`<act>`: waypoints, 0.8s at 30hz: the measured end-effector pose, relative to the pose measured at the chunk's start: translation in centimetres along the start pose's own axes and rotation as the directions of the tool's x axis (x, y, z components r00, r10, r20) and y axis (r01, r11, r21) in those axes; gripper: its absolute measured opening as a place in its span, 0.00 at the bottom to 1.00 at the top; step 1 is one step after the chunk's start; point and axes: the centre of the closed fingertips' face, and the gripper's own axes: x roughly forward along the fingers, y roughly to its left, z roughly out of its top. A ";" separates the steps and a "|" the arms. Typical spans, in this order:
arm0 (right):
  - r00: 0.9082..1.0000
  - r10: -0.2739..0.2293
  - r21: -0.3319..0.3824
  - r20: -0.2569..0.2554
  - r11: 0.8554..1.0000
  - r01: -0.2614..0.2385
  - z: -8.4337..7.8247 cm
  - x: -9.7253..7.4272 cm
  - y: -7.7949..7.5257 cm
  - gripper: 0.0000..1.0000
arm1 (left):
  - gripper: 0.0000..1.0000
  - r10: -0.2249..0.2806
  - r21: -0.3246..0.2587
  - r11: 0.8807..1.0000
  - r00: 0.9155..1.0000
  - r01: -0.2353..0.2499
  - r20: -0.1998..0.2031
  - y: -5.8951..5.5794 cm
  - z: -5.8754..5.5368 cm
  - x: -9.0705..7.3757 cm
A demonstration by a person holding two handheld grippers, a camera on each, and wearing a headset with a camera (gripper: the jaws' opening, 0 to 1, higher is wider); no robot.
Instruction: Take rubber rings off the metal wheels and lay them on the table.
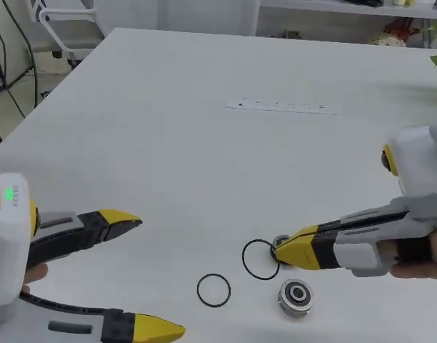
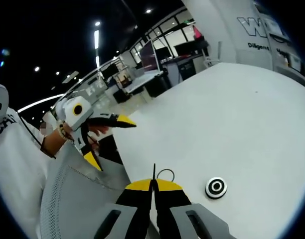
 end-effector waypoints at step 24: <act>0.989 -0.048 0.030 -0.138 0.998 0.053 -5.1 4.8 -3.5 0.00 | 0.76 0.052 -0.047 0.997 0.998 -0.053 -0.017 0.7 -1.2 -0.8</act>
